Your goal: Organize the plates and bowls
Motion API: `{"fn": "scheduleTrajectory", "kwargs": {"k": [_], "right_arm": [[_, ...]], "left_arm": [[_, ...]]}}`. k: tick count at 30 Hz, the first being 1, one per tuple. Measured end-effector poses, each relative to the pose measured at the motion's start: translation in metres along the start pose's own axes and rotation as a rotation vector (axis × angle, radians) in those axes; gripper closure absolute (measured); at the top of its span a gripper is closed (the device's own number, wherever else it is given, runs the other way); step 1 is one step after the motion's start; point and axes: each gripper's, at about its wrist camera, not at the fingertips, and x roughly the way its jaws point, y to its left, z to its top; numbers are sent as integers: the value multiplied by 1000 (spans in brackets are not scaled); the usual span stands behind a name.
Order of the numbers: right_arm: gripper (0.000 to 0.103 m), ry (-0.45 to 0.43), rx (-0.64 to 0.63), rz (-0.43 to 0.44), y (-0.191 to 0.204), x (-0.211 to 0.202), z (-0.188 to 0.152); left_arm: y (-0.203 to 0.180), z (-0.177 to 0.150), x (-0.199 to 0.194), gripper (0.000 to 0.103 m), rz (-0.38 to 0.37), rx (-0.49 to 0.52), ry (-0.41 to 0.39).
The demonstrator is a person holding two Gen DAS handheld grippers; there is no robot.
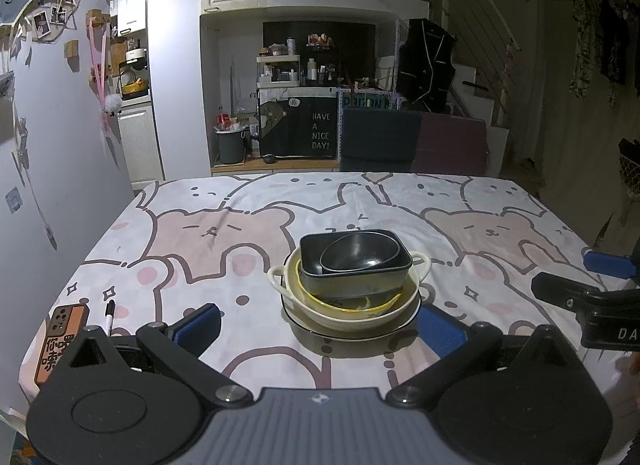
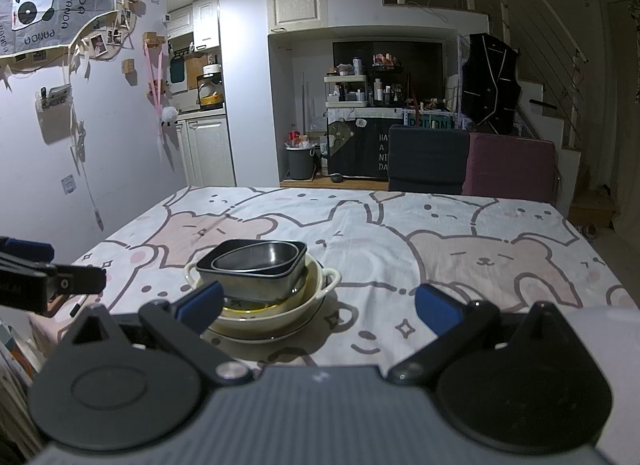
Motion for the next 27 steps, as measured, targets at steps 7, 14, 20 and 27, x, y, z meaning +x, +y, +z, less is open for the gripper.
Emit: {"fn": "scheduleTrajectory", "kwargs": {"k": [7,14,20,27], "right_arm": [[0,0,0,0,0,0,0],[0,0,1,0,0,0,0],[0,0,1,0,0,0,0],[0,1,1,0,0,0,0]], "left_arm": [[0,0,0,0,-2,-1,-1],[0,0,0,0,-4,-1,-2],[0,0,0,0,-3,-4,-2],[1,-1,-1,0,3,-5,4]]}}
